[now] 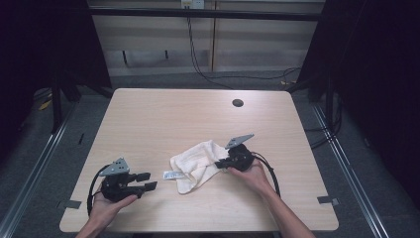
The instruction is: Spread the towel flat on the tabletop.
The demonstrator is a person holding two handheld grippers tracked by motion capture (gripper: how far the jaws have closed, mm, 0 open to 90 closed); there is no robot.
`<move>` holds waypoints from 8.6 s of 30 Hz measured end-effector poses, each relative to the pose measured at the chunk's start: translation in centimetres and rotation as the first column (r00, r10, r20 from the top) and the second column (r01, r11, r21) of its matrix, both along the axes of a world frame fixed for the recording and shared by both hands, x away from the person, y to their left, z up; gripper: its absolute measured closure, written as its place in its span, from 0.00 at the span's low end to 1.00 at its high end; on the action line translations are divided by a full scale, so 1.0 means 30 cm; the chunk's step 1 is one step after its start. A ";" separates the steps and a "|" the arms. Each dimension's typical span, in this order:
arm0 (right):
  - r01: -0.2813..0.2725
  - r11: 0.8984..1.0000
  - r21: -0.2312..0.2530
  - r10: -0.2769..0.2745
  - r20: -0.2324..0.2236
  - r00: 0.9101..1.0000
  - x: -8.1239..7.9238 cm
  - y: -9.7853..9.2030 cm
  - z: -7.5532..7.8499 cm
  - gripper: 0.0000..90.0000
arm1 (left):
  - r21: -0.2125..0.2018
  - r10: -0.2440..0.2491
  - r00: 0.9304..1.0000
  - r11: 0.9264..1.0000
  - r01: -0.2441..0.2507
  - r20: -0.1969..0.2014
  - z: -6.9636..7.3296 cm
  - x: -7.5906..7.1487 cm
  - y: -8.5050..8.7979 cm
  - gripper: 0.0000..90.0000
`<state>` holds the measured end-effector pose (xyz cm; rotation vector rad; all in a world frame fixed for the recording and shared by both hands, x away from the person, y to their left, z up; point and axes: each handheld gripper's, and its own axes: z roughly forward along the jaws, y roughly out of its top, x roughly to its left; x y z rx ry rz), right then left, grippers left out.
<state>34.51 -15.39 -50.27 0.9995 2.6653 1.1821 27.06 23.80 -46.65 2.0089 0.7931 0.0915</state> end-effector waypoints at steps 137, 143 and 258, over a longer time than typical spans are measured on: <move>0.100 0.959 0.265 -0.158 0.207 0.966 -0.191 -0.270 0.353 0.98 | -0.092 -0.161 0.978 0.980 0.174 0.135 0.209 0.098 -0.139 0.96; 0.087 0.959 0.269 -0.151 0.228 0.962 -0.173 -0.267 0.425 0.98 | -0.154 -0.133 0.976 0.975 0.160 0.173 0.264 0.107 -0.106 0.96; 0.237 0.945 0.225 -0.266 0.111 0.957 0.140 -0.293 0.225 0.93 | -0.035 0.055 0.998 0.998 -0.055 -0.025 0.092 0.449 -0.138 0.88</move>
